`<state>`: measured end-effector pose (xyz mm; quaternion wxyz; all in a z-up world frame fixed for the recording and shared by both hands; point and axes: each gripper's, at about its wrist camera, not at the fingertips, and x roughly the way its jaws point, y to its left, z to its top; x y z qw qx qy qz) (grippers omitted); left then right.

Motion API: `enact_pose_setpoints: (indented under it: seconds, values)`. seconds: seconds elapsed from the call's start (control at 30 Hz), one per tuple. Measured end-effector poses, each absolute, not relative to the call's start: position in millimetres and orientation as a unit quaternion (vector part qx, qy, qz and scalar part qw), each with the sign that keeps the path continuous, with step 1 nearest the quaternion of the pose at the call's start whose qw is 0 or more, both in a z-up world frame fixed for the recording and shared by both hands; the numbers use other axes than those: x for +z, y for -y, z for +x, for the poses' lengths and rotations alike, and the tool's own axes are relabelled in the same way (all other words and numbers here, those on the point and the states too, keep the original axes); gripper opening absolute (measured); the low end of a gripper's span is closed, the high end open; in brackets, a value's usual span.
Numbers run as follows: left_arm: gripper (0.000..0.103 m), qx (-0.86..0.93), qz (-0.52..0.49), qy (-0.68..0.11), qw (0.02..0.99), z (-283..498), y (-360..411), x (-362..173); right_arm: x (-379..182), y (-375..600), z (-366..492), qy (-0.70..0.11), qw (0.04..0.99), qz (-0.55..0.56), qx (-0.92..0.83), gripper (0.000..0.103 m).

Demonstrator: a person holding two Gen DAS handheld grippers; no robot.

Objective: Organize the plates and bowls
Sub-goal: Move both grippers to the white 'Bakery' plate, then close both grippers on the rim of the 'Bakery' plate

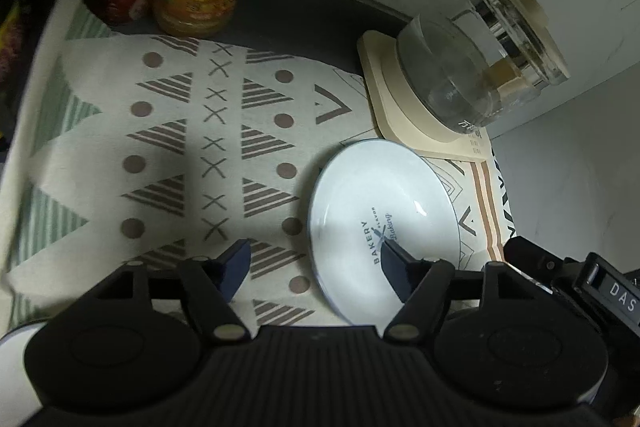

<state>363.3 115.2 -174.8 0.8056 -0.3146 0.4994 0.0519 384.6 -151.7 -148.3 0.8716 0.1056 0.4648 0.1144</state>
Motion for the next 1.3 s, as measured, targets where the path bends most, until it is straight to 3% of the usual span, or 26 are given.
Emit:
enact_pose_setpoints:
  seconds: [0.23,0.4,0.5,0.63,0.93,1.3]
  values:
    - [0.073,0.050,-0.329,-0.519,0.787,384.9,-113.5,-196.2,-164.5,156.6,411.9,-0.495,0.858,0.106,0.092,0.087]
    - [0.068,0.050,-0.336,-0.531,0.776,392.5,-112.5,-211.2,-183.1,159.6,435.7,-0.536,0.832,0.119,0.081,0.064]
    - [0.060,0.049,-0.341,-0.535,0.772,395.7,-113.1,-219.0,-191.2,161.1,444.7,-0.549,0.824,0.119,0.073,0.057]
    - [0.039,0.046,-0.351,-0.544,0.761,398.8,-112.3,-228.5,-201.9,162.0,454.2,-0.570,0.811,0.117,0.069,0.039]
    - [0.014,0.045,-0.351,-0.544,0.761,402.7,-107.0,-235.8,-221.5,158.8,468.3,-0.600,0.791,0.099,0.062,0.027]
    - [0.009,0.053,-0.343,-0.532,0.772,399.9,-111.3,-232.0,-226.9,154.5,469.4,-0.606,0.787,0.089,0.079,0.018]
